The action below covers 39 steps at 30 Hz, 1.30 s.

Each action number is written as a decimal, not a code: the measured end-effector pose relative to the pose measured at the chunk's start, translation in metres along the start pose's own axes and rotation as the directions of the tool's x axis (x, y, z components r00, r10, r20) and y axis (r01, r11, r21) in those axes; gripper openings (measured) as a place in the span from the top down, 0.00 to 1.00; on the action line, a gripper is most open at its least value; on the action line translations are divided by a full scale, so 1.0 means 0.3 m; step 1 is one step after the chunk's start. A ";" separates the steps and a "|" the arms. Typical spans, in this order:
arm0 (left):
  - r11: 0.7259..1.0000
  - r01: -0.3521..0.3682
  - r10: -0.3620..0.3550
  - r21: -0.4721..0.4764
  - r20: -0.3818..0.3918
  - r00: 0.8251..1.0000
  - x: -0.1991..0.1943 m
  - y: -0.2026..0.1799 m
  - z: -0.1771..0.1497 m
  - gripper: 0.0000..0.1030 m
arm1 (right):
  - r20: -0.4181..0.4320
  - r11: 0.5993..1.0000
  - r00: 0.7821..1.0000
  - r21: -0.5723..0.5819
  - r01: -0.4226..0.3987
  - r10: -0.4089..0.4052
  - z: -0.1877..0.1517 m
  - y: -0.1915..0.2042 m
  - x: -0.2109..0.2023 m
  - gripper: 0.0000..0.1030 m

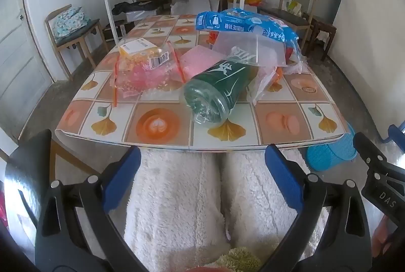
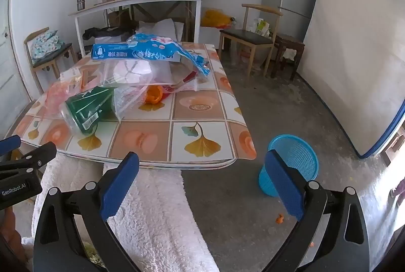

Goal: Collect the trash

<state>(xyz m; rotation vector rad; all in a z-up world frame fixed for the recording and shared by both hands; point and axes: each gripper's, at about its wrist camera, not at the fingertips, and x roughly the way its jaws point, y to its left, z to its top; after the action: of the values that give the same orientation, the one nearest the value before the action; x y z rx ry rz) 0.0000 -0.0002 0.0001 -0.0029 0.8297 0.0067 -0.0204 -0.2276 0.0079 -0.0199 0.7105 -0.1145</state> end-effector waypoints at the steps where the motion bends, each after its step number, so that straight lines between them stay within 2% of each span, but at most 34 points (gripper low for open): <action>1: 1.000 -0.001 0.001 0.001 0.001 1.000 0.000 0.000 0.000 0.08 | 0.000 1.000 1.000 0.003 -0.002 0.002 0.000 -0.001 0.001 0.06; 39: 1.000 0.001 -0.001 0.000 -0.007 1.000 0.000 0.002 -0.001 0.08 | -0.007 1.000 1.000 0.004 -0.002 0.002 -0.004 -0.005 -0.001 0.06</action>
<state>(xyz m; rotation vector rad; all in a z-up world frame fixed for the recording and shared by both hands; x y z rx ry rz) -0.0002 0.0004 0.0001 -0.0030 0.8368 0.0058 -0.0215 -0.2290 0.0072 -0.0150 0.7177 -0.1138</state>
